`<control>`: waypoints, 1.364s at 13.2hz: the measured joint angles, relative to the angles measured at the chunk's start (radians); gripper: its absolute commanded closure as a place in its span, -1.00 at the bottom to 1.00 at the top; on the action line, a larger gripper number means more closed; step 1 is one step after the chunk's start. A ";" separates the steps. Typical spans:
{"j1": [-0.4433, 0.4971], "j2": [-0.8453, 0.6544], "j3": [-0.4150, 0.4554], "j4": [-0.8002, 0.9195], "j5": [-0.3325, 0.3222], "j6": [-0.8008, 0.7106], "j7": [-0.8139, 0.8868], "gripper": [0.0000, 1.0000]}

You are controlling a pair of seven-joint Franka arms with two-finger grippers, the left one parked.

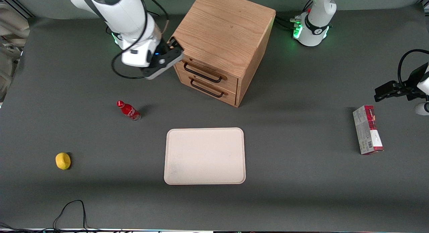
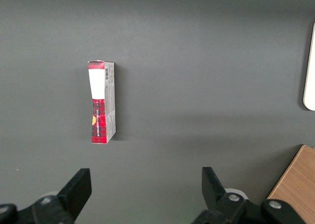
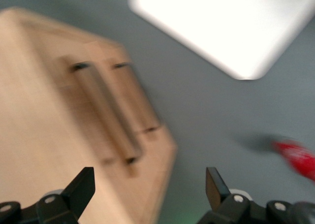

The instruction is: Open upper drawer

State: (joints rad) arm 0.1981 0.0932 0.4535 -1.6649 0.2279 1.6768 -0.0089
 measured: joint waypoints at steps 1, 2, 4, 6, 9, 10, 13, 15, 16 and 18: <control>-0.002 0.026 0.000 0.003 0.038 -0.002 -0.053 -1.00; -0.008 0.056 -0.001 0.003 0.054 -0.003 -0.100 -1.00; -0.010 0.128 -0.002 0.003 0.062 0.014 -0.156 -1.00; -0.004 0.199 0.014 0.003 0.062 0.073 -0.169 -1.00; 0.009 0.271 0.029 0.002 0.044 0.129 -0.169 -1.00; 0.010 0.282 0.030 0.001 0.040 0.140 -0.170 -1.00; 0.014 0.297 0.036 -0.016 0.021 0.173 -0.172 -1.00; 0.015 0.306 0.038 -0.024 0.016 0.183 -0.205 -1.00; 0.015 0.307 0.038 -0.023 0.012 0.186 -0.222 -1.00; 0.015 0.307 0.043 -0.017 -0.021 0.188 -0.230 -1.00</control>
State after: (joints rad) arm 0.2136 0.4003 0.4965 -1.6816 0.2067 1.8653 -0.2393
